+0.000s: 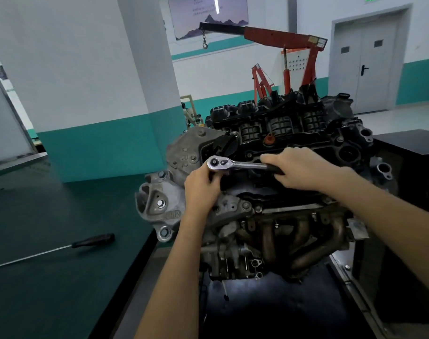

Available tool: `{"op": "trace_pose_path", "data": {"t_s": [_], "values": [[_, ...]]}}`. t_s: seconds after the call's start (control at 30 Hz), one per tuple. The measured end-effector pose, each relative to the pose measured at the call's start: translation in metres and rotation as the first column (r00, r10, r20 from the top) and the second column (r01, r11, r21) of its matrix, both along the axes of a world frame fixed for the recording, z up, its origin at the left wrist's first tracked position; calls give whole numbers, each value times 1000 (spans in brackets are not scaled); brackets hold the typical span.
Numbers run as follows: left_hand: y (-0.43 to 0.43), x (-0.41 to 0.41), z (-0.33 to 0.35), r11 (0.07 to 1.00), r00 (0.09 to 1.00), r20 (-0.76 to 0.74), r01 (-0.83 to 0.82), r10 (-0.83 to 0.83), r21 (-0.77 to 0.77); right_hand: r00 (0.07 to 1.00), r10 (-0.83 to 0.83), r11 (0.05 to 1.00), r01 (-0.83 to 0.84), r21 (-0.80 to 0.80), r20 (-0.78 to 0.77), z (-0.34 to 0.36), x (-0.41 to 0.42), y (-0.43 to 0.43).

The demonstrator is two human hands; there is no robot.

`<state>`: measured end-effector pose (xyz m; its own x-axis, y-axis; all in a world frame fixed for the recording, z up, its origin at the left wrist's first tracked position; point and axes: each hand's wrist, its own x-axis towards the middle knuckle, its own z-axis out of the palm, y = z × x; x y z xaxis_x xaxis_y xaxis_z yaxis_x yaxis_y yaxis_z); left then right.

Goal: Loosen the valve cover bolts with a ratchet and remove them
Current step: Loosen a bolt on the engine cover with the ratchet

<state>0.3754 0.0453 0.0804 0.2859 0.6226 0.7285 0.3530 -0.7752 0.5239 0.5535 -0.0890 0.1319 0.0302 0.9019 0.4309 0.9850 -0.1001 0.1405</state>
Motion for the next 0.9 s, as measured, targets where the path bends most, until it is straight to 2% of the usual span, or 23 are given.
{"op": "trace_pose_path", "data": {"t_s": [0.1, 0.17, 0.2, 0.27, 0.33, 0.4, 0.47, 0.53, 0.6, 0.63, 0.7, 0.73, 0.8, 0.9], "values": [[-2, 2, 0, 998, 999, -7, -47, 47, -32, 999, -4, 998, 6, 67, -36, -3, -7, -1], [0, 3, -1, 996, 996, 7, -90, 90, -23, 986, -12, 995, 28, 95, -163, -30, -26, -7], [1, 4, -1, 994, 994, 8, -104, 105, -15, 962, -5, 995, 33, 96, -274, -46, -39, -10], [1, 4, 0, 995, 995, -6, -103, 103, -11, 841, 54, 994, 7, 112, -539, -74, -71, -12], [1, 4, -1, 997, 997, -16, -75, 75, -20, 701, 108, 990, -8, 143, -705, -93, -106, -4], [1, 3, -2, 998, 998, 4, -59, 59, -33, 625, 122, 984, 27, 177, -771, -104, -133, 5], [0, 2, -2, 998, 999, 31, -40, 42, -38, 599, 135, 982, 23, 186, -789, -106, -140, 9], [1, 1, -2, 999, 1000, 26, -12, 13, -34, 621, 125, 989, -18, 146, -774, -100, -123, 3], [1, -1, -2, 1000, 1000, -19, -3, 3, -4, 704, 103, 994, -55, 91, -702, -88, -94, -7], [0, -2, -1, 1000, 999, -45, -7, 8, 24, 778, 70, 997, -44, 57, -624, -79, -77, -11], [-1, -1, 0, 997, 997, -79, -17, 23, 76, 935, -19, 1000, 26, 14, -355, -52, -43, -15], [-2, 0, 1, 996, 996, -85, -24, 32, 89, 974, -43, 999, 47, 13, -221, -37, -29, -14], [-2, 1, 1, 996, 996, -79, -41, 48, 83, 997, -45, 999, 47, 22, -62, -13, -13, -10], [-2, 2, -1, 993, 993, -45, -102, 106, 67, 997, -56, 996, 60, 61, -54, -15, -17, -8]]}}
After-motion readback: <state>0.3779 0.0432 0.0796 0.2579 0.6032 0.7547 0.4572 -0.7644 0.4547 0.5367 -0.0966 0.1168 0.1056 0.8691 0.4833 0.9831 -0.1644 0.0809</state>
